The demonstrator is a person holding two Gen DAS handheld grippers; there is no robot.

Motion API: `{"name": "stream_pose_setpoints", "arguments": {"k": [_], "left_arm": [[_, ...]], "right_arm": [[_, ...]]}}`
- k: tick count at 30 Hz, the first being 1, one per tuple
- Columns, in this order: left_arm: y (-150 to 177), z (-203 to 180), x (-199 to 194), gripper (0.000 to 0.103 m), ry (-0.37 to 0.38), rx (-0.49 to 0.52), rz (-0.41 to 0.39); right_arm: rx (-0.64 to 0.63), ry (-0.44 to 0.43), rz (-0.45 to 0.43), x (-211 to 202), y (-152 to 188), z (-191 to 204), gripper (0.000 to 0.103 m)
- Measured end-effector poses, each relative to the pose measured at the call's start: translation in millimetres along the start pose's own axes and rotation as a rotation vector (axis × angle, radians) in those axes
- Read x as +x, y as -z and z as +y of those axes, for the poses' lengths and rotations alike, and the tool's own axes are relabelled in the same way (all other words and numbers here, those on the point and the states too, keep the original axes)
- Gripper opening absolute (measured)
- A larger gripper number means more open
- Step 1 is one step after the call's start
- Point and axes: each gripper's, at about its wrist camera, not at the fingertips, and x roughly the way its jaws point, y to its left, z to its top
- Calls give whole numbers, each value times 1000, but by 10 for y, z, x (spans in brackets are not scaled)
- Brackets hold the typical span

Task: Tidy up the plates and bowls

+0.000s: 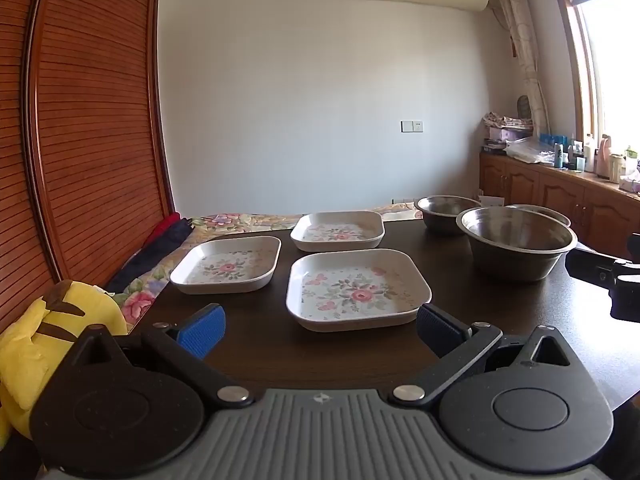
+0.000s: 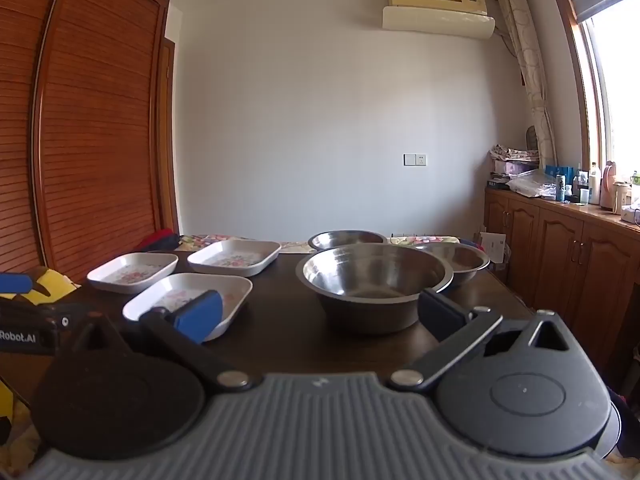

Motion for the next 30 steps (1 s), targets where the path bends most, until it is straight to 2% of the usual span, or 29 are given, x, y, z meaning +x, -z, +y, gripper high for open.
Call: {"name": "stream_pose_setpoints", "arguments": {"k": [30], "left_arm": [[26,18,13,103,1,3,-1]], "right_arm": [[5,6,6,2,10,-7,103]]}}
